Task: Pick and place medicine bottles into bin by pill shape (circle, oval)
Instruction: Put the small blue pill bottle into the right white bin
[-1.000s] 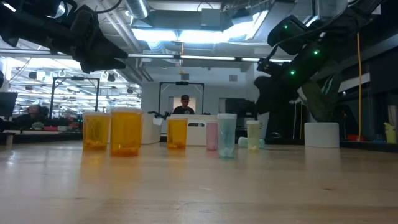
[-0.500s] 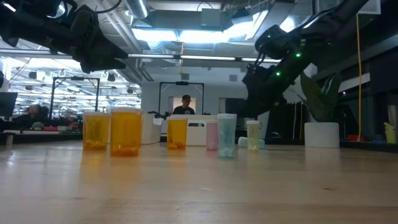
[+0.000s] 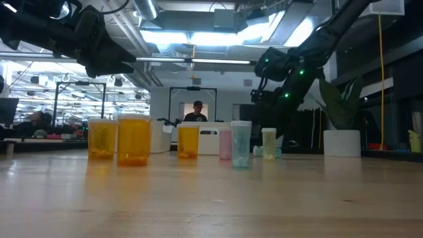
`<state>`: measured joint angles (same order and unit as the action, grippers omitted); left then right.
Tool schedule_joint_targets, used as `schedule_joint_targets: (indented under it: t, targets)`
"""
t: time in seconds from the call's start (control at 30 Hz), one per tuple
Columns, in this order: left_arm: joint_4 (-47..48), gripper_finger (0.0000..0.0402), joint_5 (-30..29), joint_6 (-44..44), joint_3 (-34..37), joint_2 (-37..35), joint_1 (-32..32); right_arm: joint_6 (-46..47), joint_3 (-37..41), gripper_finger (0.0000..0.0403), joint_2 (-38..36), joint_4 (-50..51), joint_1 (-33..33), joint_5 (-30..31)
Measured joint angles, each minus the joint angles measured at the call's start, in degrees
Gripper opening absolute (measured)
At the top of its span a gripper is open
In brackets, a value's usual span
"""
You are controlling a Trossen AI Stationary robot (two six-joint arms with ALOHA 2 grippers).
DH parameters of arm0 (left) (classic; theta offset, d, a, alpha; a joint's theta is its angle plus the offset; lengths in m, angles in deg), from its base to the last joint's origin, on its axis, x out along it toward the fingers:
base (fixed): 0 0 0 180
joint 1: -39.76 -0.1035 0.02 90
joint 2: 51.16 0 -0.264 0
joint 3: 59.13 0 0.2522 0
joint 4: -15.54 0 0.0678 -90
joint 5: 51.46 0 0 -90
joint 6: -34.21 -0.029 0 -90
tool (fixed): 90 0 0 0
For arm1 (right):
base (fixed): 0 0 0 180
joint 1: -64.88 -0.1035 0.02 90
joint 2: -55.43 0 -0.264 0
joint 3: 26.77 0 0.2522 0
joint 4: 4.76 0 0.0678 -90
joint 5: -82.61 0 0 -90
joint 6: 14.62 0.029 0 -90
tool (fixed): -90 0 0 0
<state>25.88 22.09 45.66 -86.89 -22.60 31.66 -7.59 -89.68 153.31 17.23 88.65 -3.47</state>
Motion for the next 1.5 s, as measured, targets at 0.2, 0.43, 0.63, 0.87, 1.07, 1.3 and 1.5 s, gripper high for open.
schedule_joint_targets:
  t: [0.2,0.43,0.63,0.87,1.07,1.3,1.5]
  targets:
    - [0.00,0.0260,0.00,0.00,0.00,-0.02,-0.02,-1.21,-1.20,0.0213,2.97,0.66,0.00,-0.10]
    - [0.00,0.0260,0.00,0.00,0.00,-0.02,-0.02,-1.76,-1.18,0.0212,3.40,0.59,0.00,-0.04]
    - [0.00,0.0260,-0.02,0.00,0.00,-0.01,0.00,-1.63,-1.18,0.0162,3.40,0.64,0.08,0.12]
    - [0.00,0.0260,-0.02,0.00,0.00,-0.01,-0.02,-1.31,-1.18,0.0088,3.37,0.62,0.80,2.03]
    - [0.00,0.0260,-0.02,0.00,0.00,-0.02,-0.01,-1.38,-3.68,0.0086,2.56,3.56,1.57,2.50]
    - [0.05,0.0260,-0.04,-0.02,0.00,0.00,-0.01,-4.52,-12.94,0.0085,1.78,10.37,1.57,7.14]
    - [0.04,0.0260,-0.04,-0.02,0.00,-0.02,-0.01,-7.63,-20.28,0.0085,1.76,8.50,1.57,7.15]
